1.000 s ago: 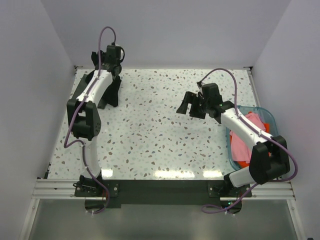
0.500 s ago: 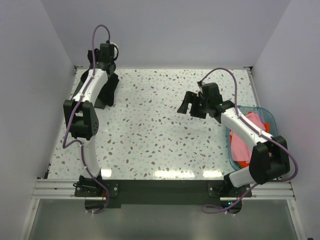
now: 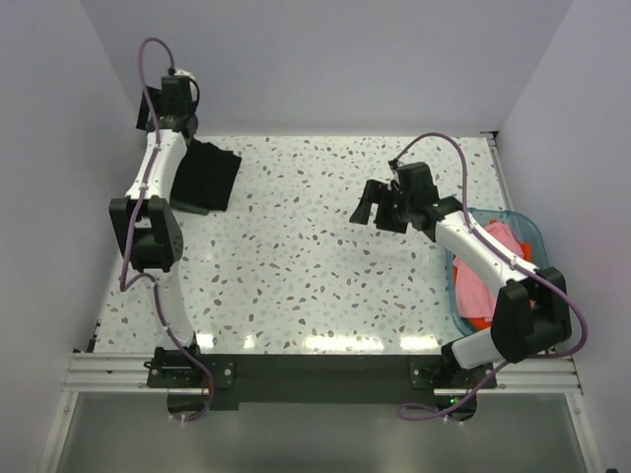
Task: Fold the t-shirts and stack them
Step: Neatly place the folded tshirt to the corner, then reset both grippers
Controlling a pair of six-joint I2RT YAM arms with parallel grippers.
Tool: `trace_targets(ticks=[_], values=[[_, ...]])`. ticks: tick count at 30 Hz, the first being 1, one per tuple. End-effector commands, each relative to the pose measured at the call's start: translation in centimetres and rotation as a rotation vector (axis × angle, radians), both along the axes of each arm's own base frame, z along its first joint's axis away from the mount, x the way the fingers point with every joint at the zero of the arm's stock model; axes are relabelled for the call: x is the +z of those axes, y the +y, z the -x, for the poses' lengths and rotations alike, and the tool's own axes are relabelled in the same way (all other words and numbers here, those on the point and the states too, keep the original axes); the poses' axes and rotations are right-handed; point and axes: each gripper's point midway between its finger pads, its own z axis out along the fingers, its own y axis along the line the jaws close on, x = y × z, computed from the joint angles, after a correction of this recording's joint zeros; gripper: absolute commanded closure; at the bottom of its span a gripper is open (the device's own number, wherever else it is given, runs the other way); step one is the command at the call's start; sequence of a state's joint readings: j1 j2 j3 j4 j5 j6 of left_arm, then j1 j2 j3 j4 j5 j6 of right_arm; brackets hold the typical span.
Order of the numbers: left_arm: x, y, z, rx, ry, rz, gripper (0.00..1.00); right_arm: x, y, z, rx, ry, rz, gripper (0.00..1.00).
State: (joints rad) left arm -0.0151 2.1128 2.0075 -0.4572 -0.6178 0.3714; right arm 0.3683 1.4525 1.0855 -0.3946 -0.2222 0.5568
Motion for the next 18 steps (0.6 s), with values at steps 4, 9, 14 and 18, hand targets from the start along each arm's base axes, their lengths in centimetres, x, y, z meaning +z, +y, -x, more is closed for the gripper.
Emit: trace_targets(ticks=[4,9,14,18], values=[[6.3,3.2,-0.7,0.140,-0.315,0.177,0.00,2.3,0.0,-0.7,0.012,-0.067,0.020,0.16],[9.5,1.1,0.2,0.108,-0.403,0.249,0.00,2.9,-0.4,-0.4,0.004,-0.087,0.027,0.16],[10.7,-2.3,2.1,0.067,-0.499,0.440,0.00,3.1,-1.0,0.0,-0.008,-0.100,0.044,0.15],[10.3,-8.3,3.4,-0.065,-0.497,0.645,0.00,3.7,-1.3,0.1,-0.019,-0.118,0.045,0.15]])
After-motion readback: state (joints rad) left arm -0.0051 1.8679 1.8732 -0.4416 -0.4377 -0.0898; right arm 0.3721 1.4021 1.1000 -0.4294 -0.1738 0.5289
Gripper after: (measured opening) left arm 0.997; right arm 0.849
